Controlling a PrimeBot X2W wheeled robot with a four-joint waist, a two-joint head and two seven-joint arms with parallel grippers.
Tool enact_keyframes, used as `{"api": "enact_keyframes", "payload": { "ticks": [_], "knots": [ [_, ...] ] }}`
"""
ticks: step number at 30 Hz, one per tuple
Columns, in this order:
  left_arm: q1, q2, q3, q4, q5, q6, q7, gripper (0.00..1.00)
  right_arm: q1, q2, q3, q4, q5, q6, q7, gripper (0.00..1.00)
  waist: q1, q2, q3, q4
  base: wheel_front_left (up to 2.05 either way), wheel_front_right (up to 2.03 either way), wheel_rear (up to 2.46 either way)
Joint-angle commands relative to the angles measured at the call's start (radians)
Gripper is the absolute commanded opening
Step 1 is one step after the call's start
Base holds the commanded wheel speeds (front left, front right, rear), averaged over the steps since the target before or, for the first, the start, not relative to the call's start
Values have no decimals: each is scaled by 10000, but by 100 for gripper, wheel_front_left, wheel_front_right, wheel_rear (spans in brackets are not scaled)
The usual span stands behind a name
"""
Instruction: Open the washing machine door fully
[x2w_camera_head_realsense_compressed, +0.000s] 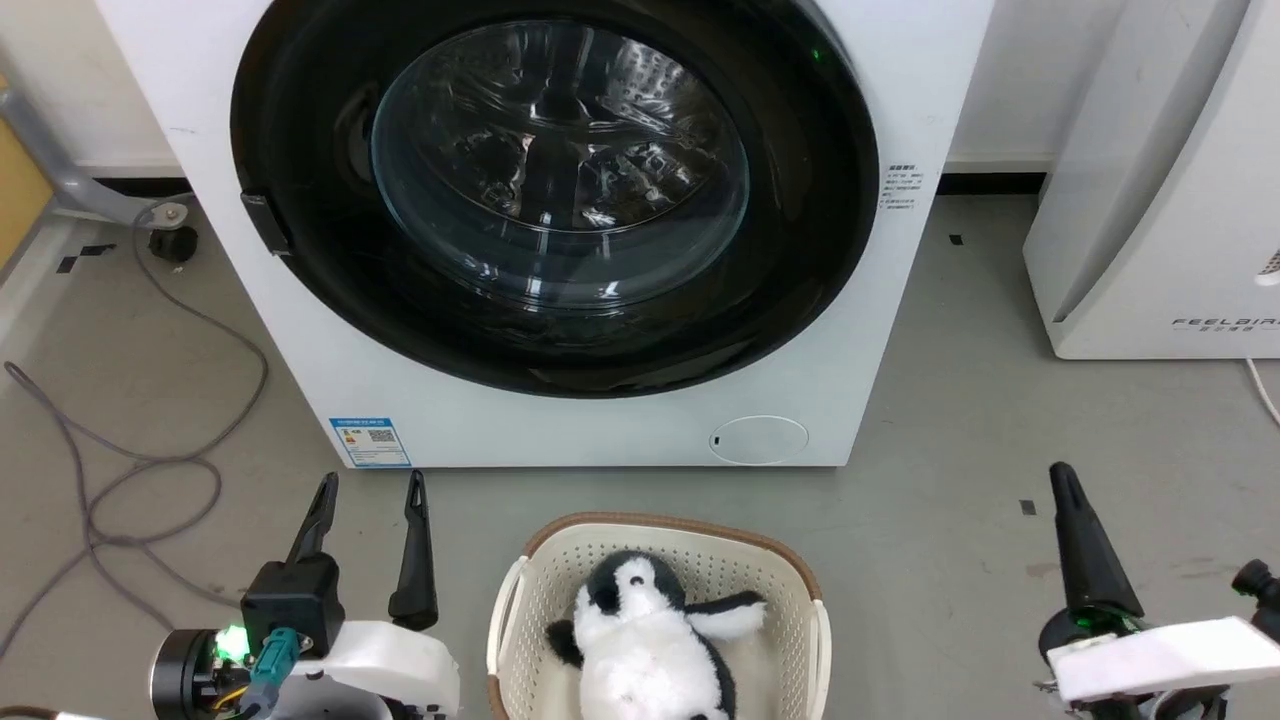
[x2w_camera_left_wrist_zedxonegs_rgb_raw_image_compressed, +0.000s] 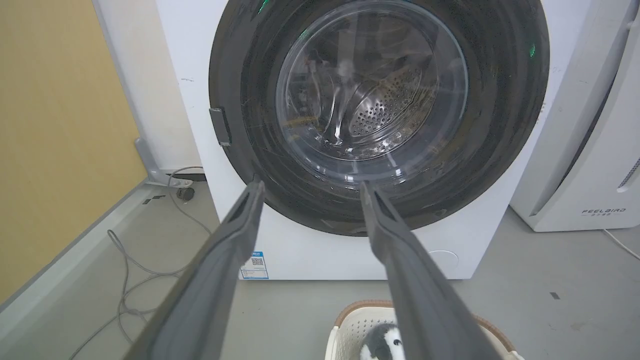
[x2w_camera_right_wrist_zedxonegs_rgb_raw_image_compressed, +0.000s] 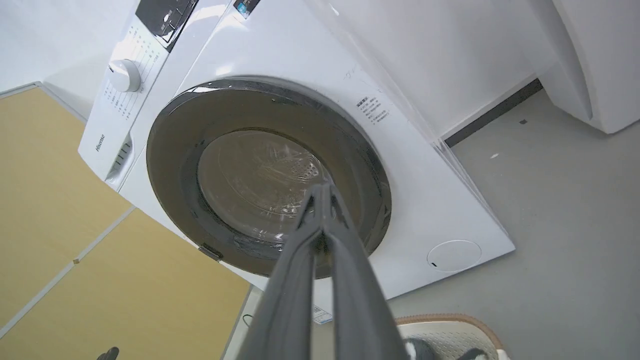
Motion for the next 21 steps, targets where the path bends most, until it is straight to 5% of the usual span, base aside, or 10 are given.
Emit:
{"api": "enact_keyframes", "payload": {
  "ticks": [1, 21],
  "knots": [
    [-143, 2, -27, -54, -81, 50, -93, 100, -216, 1, -94, 82, 476, 5, 69, 0, 0, 0, 27, 21, 0, 0, 0],
    [-758, 2, 5, -259, -155, 171, -511, 100, -2642, -109, -1450, 1712, 3399, 6, 1580, 0, 0, 0, 1105, 567, 0, 0, 0]
  ]
}}
